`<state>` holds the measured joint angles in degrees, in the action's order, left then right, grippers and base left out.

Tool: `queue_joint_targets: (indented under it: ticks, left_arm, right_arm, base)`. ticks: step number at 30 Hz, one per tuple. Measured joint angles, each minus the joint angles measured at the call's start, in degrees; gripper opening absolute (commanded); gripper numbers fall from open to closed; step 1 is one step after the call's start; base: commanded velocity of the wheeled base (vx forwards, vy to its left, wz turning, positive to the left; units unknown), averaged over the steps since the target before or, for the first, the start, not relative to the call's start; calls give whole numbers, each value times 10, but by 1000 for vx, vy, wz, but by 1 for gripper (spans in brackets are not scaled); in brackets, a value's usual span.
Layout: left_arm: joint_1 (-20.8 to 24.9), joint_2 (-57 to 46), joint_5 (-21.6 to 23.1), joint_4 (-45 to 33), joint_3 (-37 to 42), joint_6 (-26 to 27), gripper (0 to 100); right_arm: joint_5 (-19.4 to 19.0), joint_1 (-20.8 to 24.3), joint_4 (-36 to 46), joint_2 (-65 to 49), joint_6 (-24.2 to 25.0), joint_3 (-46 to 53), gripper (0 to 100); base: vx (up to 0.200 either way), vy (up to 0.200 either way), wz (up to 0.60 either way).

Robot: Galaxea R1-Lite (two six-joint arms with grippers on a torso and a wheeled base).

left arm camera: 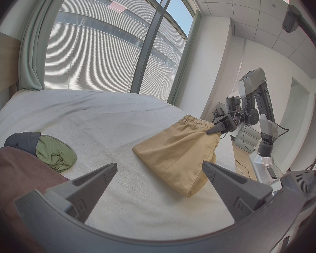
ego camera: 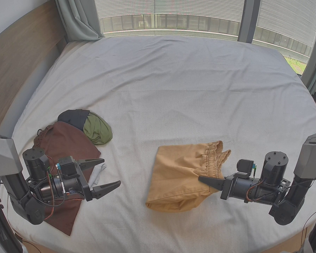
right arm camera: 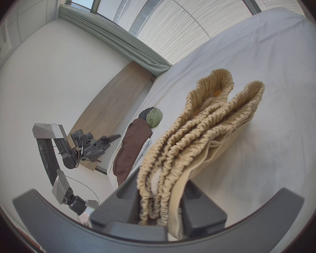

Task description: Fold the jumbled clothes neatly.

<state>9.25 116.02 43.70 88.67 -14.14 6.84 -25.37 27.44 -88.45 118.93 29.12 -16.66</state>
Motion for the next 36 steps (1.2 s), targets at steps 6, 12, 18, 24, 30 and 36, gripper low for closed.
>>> queue_joint_targets:
  ticks: [6,12,18,24,30,36]
  left_arm:
    - [-1,-5,1,0,0,4,100]
    - [0,-10,2,0,0,7,100]
    - [0,-11,1,0,0,7,100]
    - [0,-12,1,0,1,7,100]
    - [0,-12,2,0,3,6,100]
    - [0,-12,1,0,3,6,100]
  right_arm:
    - [-1,1,1,-9,14,-28,0]
    - [-10,1,1,-22,39,-52,0]
    - [-40,-5,1,-28,64,-80,0]
    - [-73,-13,1,-31,69,-105,0]
    - [-112,-30,2,-31,94,-138,0]
    - [-126,-44,2,-29,114,-182,0]
  base:
    - [0,0,0]
    - [0,0,0]
    - [0,0,0]
    - [0,0,0]
    - [0,0,0]
    - [0,0,0]
